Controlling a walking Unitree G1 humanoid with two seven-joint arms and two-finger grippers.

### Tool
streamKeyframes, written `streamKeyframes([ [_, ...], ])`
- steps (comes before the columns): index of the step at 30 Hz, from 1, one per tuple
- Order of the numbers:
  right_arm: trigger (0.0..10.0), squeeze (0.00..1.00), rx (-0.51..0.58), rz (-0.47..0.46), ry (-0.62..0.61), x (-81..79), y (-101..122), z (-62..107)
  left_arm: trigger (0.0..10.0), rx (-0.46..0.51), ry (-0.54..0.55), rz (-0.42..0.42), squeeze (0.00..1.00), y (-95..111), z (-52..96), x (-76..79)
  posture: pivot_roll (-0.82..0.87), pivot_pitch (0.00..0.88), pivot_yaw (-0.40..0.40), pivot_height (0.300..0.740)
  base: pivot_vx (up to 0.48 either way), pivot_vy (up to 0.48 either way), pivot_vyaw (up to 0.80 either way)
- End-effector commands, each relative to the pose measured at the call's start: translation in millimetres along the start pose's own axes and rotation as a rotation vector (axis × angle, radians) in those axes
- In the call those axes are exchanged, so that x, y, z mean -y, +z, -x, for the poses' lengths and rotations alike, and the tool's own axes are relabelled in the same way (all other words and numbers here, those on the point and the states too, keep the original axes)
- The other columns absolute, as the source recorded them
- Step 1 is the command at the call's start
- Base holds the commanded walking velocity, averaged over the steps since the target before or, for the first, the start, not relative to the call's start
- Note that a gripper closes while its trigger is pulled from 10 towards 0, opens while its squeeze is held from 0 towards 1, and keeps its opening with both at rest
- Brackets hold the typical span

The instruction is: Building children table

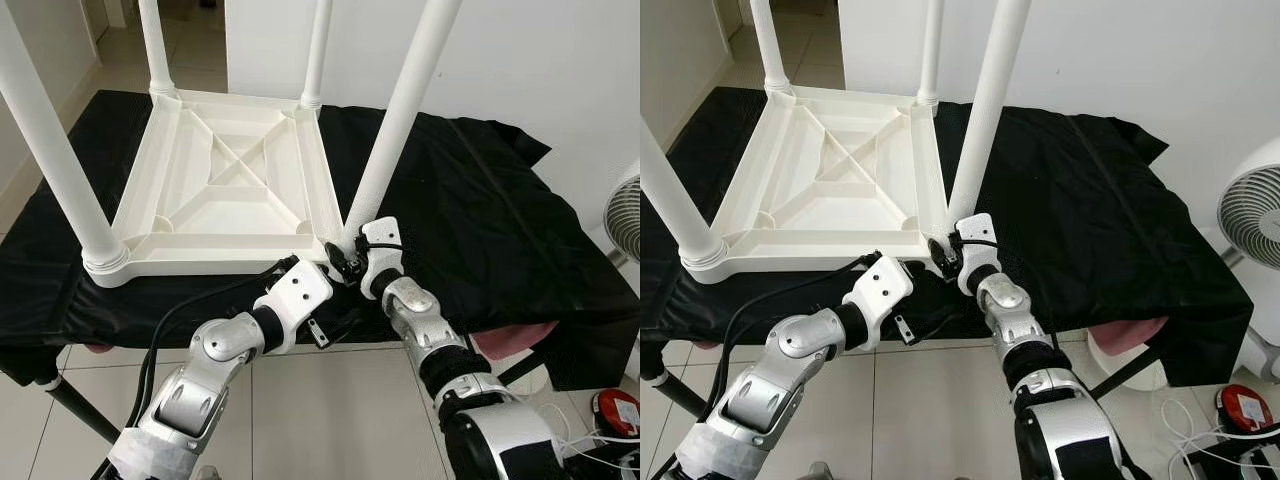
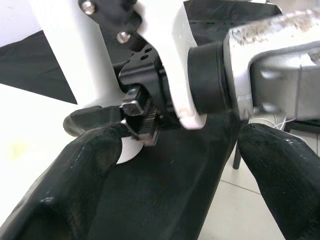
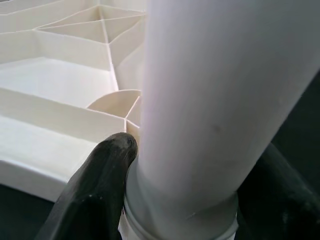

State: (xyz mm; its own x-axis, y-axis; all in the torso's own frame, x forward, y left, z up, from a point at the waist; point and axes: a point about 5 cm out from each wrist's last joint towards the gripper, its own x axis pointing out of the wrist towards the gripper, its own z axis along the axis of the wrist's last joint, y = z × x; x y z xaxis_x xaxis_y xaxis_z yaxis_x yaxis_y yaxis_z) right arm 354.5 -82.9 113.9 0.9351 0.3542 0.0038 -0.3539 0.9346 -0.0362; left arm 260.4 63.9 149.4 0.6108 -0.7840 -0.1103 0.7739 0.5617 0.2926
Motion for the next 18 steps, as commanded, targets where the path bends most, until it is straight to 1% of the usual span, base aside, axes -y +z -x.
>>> streamKeyframes([
  [1, 0.0, 0.0, -0.04, -0.015, -0.044, -2.6, -8.7, 3.2, 10.0, 0.0, 0.003, 0.006, 0.0, 0.7, -2.1, 0.9, 0.05, 0.03, -0.087, 0.74, 0.0, 0.0, 0.0],
  [3, 0.0, 0.0, -0.04, -0.015, -0.044, -2.6, -8.7, 3.2, 10.0, 0.0, 0.003, 0.006, 0.0, 0.7, -2.1, 0.9, 0.05, 0.03, -0.087, 0.74, 0.0, 0.0, 0.0],
  [4, 0.0, 0.0, -0.033, -0.023, -0.064, -10.1, -7.6, 3.1, 10.0, 0.0, 0.002, 0.006, 0.0, 0.7, -2.2, 1.1, 0.05, 0.031, -0.09, 0.74, 0.0, 0.0, 0.0],
  [5, 0.0, 0.0, -0.033, -0.023, -0.064, -10.1, -7.6, 3.1, 10.0, 0.0, 0.002, 0.006, 0.0, 0.7, -2.2, 1.1, 0.05, 0.031, -0.09, 0.74, 0.0, 0.0, 0.0],
  [6, 0.0, 0.0, -0.027, -0.035, -0.075, -18.1, -5.8, 2.1, 10.0, 0.0, 0.001, 0.006, 0.0, 0.8, -2.3, 1.8, 0.05, 0.032, -0.091, 0.74, 0.0, 0.0, 0.0],
  [7, 0.0, 0.0, -0.027, -0.035, -0.075, -18.1, -5.8, 2.1, 10.0, 0.0, 0.001, 0.006, 0.0, 0.8, -2.3, 1.8, 0.05, 0.032, -0.091, 0.74, 0.0, 0.0, 0.0],
  [8, 0.0, 0.0, -0.017, -0.042, -0.076, -24.7, -3.3, 1.1, 10.0, 0.0, 0.001, 0.007, 0.0, 0.9, -2.5, 2.3, 0.05, 0.032, -0.094, 0.74, 0.0, 0.0, 0.0],
  [9, 0.0, 0.0, -0.017, -0.042, -0.076, -24.7, -3.3, 1.1, 10.0, 0.0, 0.001, 0.007, 0.0, 0.9, -2.5, 2.3, 0.05, 0.032, -0.094, 0.74, 0.0, 0.0, 0.0],
  [10, 0.0, 0.0, 0.001, -0.041, -0.064, -29.6, 0.6, 0.7, 10.0, 0.0, 0.003, 0.009, 0.0, 0.8, -2.5, 2.8, 0.05, 0.034, -0.096, 0.74, 0.0, 0.0, 0.0],
  [11, 4.3, 0.0, 0.022, -0.035, -0.047, -29.9, 4.1, 1.5, 10.0, -0.001, 0.005, 0.011, 0.0, 0.3, -2.2, 3.6, 0.05, 0.035, -0.103, 0.74, 0.0, 0.0, 0.0],
  [12, 4.3, 0.0, 0.022, -0.035, -0.047, -29.9, 4.1, 1.5, 10.0, -0.001, 0.005, 0.011, 0.0, 0.3, -2.2, 3.6, 0.05, 0.035, -0.103, 0.74, 0.0, 0.0, 0.0],
  [13, 10.0, 0.43, 0.035, -0.031, -0.041, -28.4, 6.4, 2.9, 10.0, -0.002, 0.007, 0.013, 0.0, -0.2, -2.0, 4.1, 0.05, 0.034, -0.105, 0.74, 0.0, 0.0, 0.0],
  [14, 10.0, 1.0, 0.058, -0.032, -0.037, -24.0, 8.9, 5.8, 10.0, -0.002, 0.011, 0.015, 0.0, -0.6, -1.6, 4.4, 0.06, 0.034, -0.111, 0.74, 0.0, 0.0, 0.0],
  [15, 10.0, 1.0, 0.058, -0.032, -0.037, -24.0, 8.9, 5.8, 10.0, -0.002, 0.011, 0.015, 0.0, -0.6, -1.6, 4.4, 0.06, 0.034, -0.111, 0.74, 0.0, 0.0, 0.0],
  [18, 10.0, 1.0, 0.099, -0.037, -0.036, -15.8, 12.8, 13.4, 10.0, 0.001, 0.032, 0.018, 0.0, -0.5, -0.7, 3.1, 0.06, 0.032, -0.115, 0.74, 0.0, 0.0, 0.0],
])
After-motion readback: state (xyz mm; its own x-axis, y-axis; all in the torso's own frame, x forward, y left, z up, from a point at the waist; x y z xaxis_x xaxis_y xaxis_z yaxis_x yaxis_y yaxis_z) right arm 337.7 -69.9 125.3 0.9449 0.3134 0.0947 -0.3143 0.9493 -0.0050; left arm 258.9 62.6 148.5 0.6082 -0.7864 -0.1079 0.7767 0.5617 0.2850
